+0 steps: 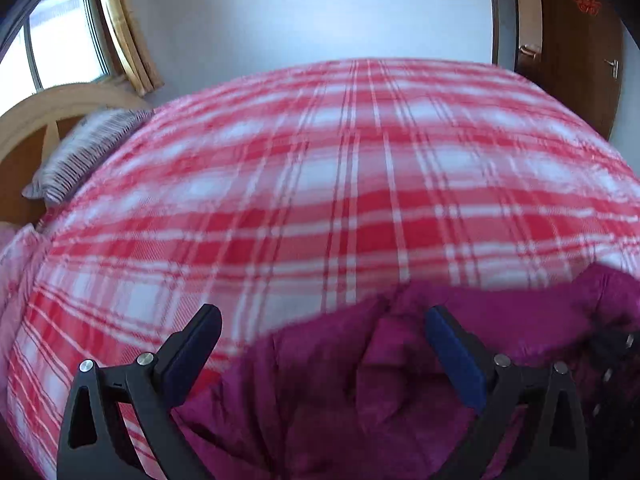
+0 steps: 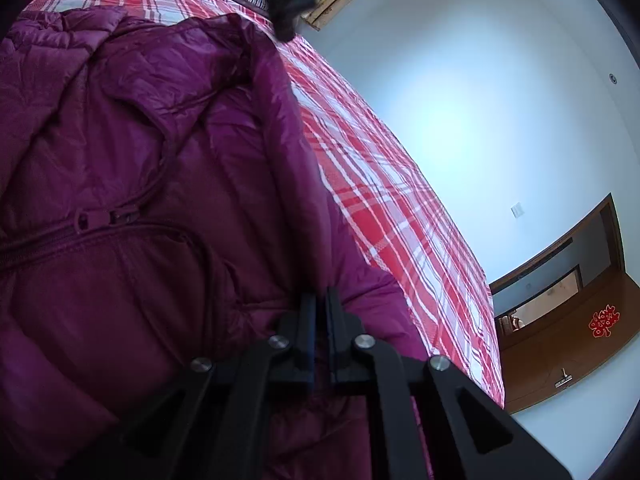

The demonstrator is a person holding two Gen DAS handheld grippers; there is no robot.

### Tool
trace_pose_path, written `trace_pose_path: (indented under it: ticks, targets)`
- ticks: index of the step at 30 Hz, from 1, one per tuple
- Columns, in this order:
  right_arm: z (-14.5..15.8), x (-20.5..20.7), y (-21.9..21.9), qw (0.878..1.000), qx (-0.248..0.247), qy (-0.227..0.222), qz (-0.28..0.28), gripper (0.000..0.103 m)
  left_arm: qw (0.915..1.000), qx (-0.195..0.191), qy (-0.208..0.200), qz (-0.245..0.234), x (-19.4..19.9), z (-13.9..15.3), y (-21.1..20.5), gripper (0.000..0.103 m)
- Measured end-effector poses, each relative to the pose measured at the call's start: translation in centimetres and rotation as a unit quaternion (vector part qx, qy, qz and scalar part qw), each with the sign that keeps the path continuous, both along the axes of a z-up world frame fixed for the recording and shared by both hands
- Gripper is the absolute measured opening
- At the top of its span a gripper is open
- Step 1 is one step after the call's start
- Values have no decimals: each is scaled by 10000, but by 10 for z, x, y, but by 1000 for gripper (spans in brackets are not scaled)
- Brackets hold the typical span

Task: Fold large clothes

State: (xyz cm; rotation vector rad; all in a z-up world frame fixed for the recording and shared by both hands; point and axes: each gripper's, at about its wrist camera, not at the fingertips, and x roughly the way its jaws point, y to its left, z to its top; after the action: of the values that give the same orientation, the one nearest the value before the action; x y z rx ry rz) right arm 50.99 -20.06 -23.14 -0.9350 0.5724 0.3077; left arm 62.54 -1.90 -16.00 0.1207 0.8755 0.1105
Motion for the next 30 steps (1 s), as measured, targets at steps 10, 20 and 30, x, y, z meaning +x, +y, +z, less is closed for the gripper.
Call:
trace_pose_path:
  ticks: [10,20,30]
  targets:
    - [36,0,-18,9960,745,474,-105,18,9997,-253,20,22,-17,-29,5,102]
    - [104,42,-38,9258,2977,939,-2134,34,9997,-179,-128,49,-20,-29,3,102]
    - [44,49,-48,9172,2814,1253,-2528,30,9867,-807,-1283,-586,-62,53,-34,102]
